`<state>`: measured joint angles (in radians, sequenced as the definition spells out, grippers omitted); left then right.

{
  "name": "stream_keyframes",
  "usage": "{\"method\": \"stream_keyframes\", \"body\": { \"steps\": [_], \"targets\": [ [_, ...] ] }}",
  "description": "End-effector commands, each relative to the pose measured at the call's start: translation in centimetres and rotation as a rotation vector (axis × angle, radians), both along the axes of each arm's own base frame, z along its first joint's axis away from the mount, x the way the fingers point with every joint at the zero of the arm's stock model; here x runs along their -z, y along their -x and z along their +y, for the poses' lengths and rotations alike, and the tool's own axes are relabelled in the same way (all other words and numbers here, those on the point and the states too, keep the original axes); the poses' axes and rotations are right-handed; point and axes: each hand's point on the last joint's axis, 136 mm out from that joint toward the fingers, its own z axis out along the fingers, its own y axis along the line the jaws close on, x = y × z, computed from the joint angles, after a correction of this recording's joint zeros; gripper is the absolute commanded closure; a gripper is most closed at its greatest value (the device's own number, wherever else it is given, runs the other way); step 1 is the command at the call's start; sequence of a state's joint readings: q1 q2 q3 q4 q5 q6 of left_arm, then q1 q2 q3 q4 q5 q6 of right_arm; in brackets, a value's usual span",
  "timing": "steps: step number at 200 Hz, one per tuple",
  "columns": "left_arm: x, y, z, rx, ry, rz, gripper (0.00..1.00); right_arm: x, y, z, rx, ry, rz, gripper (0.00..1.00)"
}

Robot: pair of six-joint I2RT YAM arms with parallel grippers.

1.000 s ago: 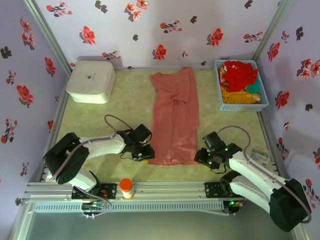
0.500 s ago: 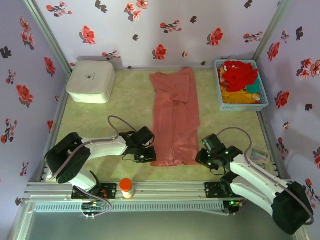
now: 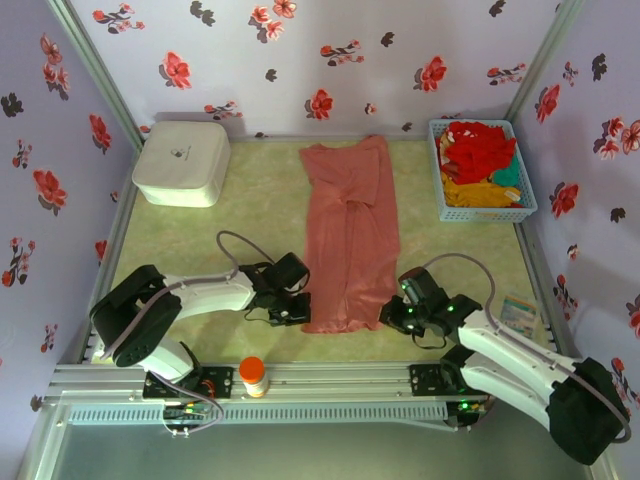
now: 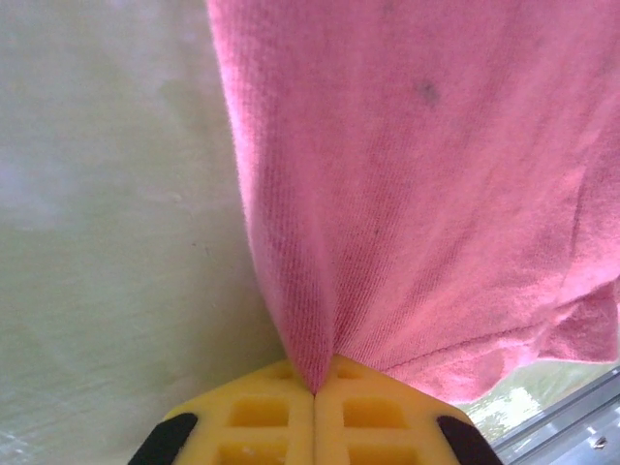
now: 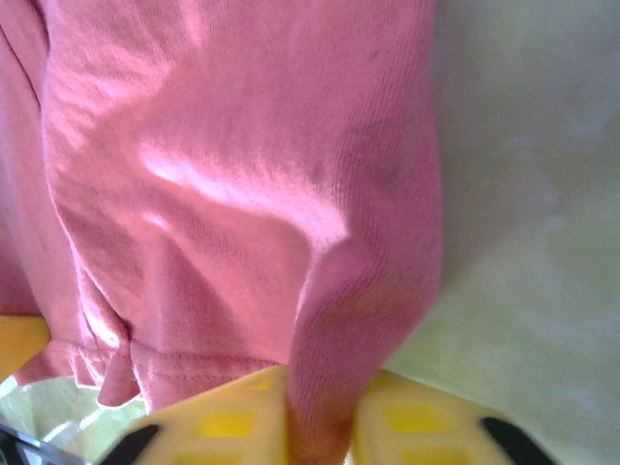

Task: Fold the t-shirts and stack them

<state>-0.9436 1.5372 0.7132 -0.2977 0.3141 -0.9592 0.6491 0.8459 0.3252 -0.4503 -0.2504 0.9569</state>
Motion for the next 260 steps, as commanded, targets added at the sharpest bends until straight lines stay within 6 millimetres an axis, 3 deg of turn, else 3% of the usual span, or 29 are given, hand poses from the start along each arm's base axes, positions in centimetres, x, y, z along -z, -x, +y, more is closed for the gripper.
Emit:
{"method": "stream_keyframes", "body": {
  "steps": [1, 38, 95, 133, 166, 195, 260],
  "targets": [
    [0.5, 1.0, 1.4, 0.02, -0.076, 0.029, 1.0, 0.3, 0.9, -1.0, 0.034, 0.032, 0.031, 0.92],
    [-0.1, 2.1, 2.9, -0.006, -0.105, 0.039, 1.0, -0.1, 2.2, -2.4, 0.084, 0.076, 0.086, 1.0],
    [-2.0, 5.1, 3.4, -0.099, -0.076, 0.034, 1.0, -2.5, 3.1, -1.3, 0.004, 0.135, 0.059, 1.0],
    [-4.0, 4.9, 2.9, -0.117, -0.049, -0.009, 1.0, -4.1, 2.4, -0.9, 0.024, 0.152, -0.006, 1.0],
    [-5.7, 2.8, 3.2, -0.115, -0.069, -0.072, 1.0, -7.1, 0.0, -1.7, 0.054, 0.213, -0.134, 1.0],
    [-7.5, -0.8, 3.0, -0.134, -0.031, -0.113, 1.0, -9.7, -2.7, -1.2, 0.077, 0.23, -0.211, 1.0],
    [-11.7, -9.5, 1.5, -0.104, -0.001, -0.243, 1.0, -11.0, -8.2, -0.1, 0.08, 0.202, -0.234, 1.0]
  ]
}}
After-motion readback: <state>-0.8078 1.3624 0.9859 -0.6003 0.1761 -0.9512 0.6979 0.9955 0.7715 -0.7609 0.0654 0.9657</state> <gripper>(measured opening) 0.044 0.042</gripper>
